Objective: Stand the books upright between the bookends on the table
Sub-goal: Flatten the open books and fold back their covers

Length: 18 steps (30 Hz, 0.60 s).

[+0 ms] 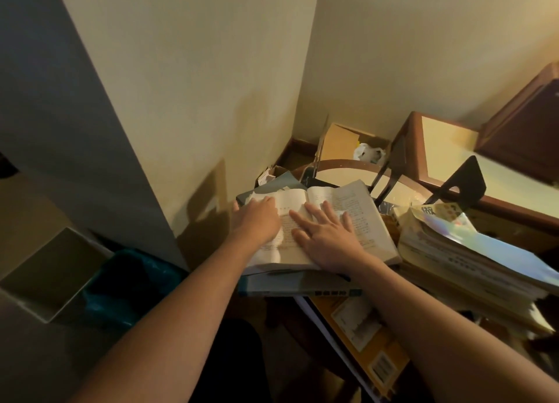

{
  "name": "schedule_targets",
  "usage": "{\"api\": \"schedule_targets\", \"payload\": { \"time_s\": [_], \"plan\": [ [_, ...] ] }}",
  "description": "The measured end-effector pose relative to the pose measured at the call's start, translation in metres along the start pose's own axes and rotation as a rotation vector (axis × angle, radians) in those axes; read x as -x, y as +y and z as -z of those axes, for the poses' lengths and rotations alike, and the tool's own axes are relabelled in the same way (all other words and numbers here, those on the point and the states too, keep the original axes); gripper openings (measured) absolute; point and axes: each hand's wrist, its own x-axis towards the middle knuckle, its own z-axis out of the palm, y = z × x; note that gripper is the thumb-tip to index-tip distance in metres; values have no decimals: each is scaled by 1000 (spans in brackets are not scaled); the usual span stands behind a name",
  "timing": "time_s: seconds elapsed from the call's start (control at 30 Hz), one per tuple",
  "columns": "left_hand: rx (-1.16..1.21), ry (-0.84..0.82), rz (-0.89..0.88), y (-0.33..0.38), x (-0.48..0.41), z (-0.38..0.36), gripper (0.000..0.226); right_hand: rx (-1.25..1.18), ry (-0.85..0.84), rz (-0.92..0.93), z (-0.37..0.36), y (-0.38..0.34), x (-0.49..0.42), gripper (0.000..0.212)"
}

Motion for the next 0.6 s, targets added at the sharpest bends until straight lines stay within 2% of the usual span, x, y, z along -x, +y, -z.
{"api": "schedule_targets", "payload": {
  "time_s": [0.07,0.2,0.4,0.6],
  "plan": [
    [-5,-54,18,-6,-17,4,30,-3,-8,0,0,0,0,56],
    [-45,-83,-77,-15,-4,-3,47,-8,-4,0,-1,1,0,56],
    [-81,73,-143,-1,83,-20,54,17,2,-9,-3,0,-2,57],
    [-132,56,-127,-2,55,-11,56,4,8,-17,-4,0,-3,56]
  ]
}}
